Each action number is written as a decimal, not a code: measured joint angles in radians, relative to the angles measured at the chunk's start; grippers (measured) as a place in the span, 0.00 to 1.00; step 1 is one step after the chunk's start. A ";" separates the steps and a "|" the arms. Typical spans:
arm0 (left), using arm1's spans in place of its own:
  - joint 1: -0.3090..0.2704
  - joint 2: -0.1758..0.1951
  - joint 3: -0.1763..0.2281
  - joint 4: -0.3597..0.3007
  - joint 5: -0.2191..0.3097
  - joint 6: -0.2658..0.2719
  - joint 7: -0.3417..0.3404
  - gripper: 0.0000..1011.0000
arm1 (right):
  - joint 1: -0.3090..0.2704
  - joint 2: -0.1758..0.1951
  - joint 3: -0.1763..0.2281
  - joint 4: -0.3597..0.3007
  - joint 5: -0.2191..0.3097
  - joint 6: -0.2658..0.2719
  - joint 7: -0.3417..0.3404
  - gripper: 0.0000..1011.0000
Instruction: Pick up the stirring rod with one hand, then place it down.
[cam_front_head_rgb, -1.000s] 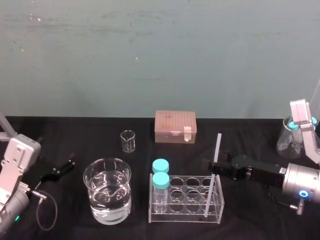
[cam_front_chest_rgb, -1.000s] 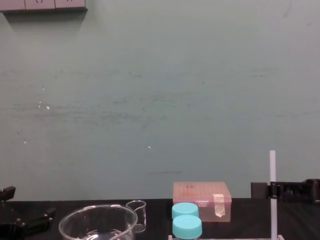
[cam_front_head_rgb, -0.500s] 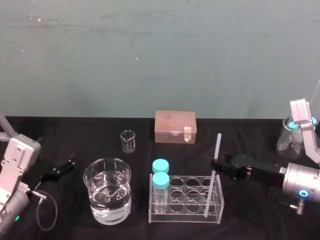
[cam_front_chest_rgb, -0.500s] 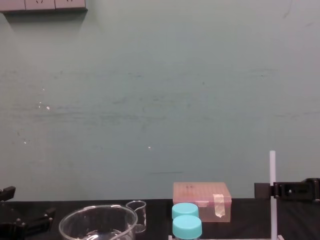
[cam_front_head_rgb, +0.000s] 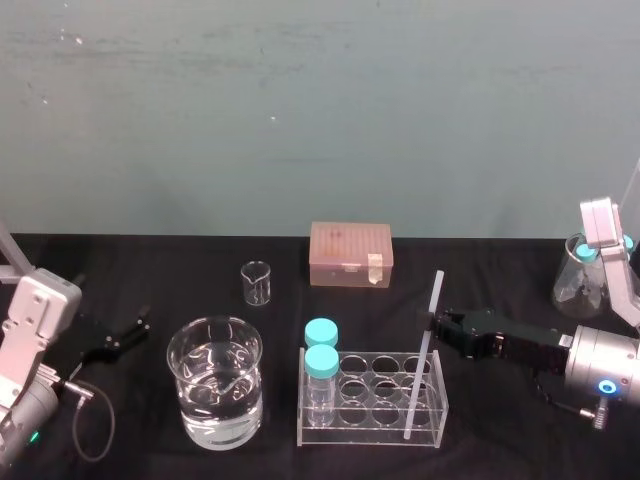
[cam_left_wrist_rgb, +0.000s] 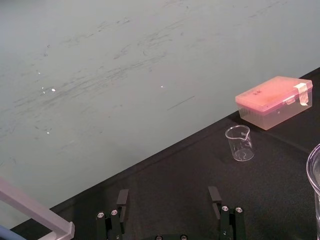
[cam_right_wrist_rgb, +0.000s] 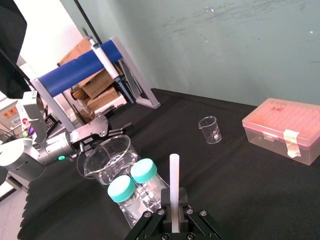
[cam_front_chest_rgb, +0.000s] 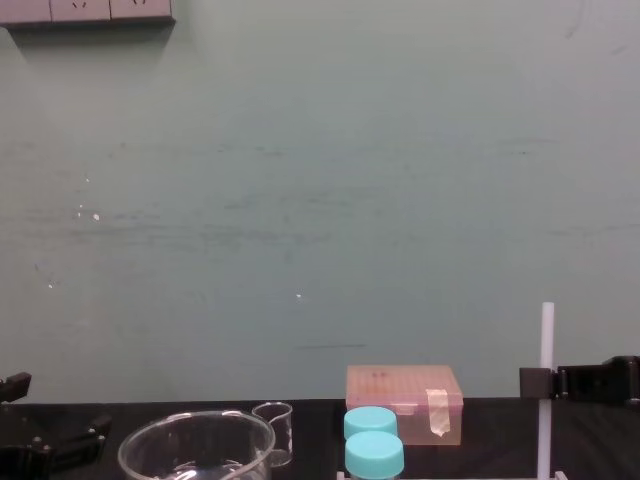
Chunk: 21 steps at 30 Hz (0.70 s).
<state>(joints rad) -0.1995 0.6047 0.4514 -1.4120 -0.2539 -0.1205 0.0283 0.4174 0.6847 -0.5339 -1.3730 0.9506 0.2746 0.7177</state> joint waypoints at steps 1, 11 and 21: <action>0.000 0.000 0.000 0.000 0.000 0.000 0.000 0.99 | 0.000 0.000 0.000 0.000 0.000 0.000 0.000 0.07; 0.000 0.000 0.000 0.000 0.000 0.000 0.000 0.99 | -0.009 0.023 0.000 -0.042 -0.029 -0.054 -0.008 0.07; 0.000 0.000 0.000 0.000 0.000 0.000 0.000 0.99 | -0.044 0.089 0.047 -0.187 -0.094 -0.156 -0.039 0.07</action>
<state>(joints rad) -0.1996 0.6047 0.4514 -1.4120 -0.2539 -0.1205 0.0283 0.3735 0.7739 -0.4864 -1.5600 0.8566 0.1187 0.6785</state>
